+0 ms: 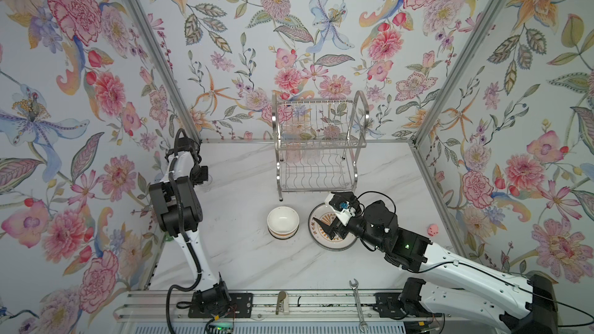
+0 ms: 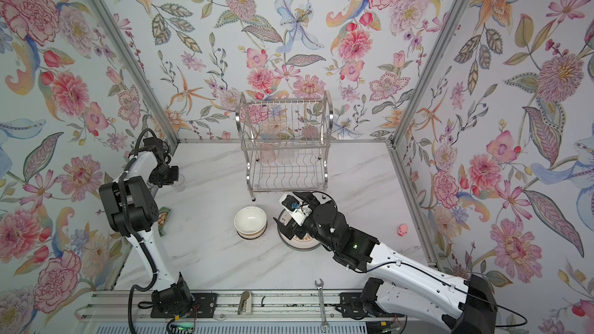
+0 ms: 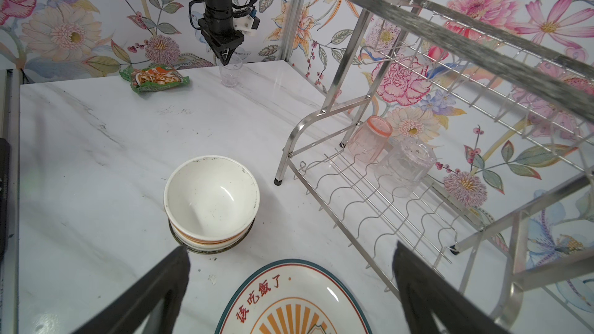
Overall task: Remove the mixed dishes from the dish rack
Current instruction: 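Lower the clear glass upright onto the table with the left gripper, then open the left gripper and lift it off the glass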
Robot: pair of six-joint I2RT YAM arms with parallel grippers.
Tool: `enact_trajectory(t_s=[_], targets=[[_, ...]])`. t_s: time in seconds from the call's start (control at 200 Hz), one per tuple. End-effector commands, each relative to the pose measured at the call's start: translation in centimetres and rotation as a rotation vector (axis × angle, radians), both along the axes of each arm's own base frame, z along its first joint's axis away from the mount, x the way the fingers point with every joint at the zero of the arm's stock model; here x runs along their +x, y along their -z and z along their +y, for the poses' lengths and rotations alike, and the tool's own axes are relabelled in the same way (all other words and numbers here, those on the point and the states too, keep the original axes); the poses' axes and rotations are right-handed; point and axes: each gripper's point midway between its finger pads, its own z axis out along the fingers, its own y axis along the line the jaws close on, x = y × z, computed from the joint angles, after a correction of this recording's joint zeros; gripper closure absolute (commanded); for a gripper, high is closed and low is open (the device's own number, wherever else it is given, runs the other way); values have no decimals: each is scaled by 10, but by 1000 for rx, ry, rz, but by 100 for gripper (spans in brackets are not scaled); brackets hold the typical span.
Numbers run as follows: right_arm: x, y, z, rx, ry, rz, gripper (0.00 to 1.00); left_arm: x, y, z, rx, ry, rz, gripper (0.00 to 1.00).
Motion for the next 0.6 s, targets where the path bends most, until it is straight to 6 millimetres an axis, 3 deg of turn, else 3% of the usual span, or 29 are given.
enact_trajectory(t_s=[0.0, 0.295, 0.596], targets=[[1, -20, 1, 33, 7, -36, 1, -6, 8, 6, -22, -16, 11, 79], [1, -24, -5, 50, 32, -46, 1, -2, -13, 6, -25, -29, -40, 61], [10, -29, -27, 72, 144, -88, 1, 3, -68, 1, -27, -44, -173, 39]])
